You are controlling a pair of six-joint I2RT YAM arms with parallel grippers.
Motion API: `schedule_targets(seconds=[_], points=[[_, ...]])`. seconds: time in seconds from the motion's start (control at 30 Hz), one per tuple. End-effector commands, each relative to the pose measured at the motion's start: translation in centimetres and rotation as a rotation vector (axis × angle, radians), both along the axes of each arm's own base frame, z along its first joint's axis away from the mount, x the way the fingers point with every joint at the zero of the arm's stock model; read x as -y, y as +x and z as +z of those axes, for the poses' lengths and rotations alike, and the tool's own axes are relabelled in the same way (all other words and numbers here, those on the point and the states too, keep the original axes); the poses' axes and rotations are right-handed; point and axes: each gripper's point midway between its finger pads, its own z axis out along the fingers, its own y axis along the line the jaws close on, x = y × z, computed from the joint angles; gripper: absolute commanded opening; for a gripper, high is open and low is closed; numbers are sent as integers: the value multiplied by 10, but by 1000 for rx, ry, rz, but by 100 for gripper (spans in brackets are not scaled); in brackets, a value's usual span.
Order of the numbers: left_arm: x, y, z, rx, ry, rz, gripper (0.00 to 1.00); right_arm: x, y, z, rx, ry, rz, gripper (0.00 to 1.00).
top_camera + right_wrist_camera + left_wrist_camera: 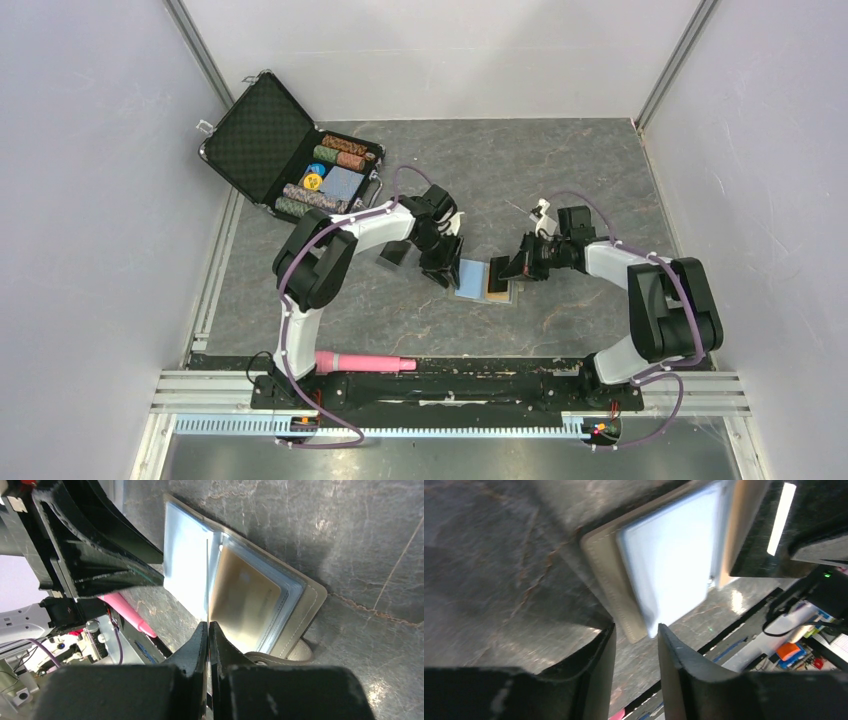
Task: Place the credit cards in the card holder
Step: Insert the credit card into the card holder.
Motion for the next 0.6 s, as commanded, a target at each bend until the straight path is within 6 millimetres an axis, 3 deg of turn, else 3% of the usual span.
schedule_targets(seconds=[0.0,0.2,0.57], points=[[-20,8,0,80,110,-38,39,-4,-4,-4,9,32,31,0],[-26,3,-15,54,148,-52,24,-7,-12,-13,-26,74,20,0],[-25,-8,-27,32,175,-90,12,-15,-10,-15,-26,142,27,0]])
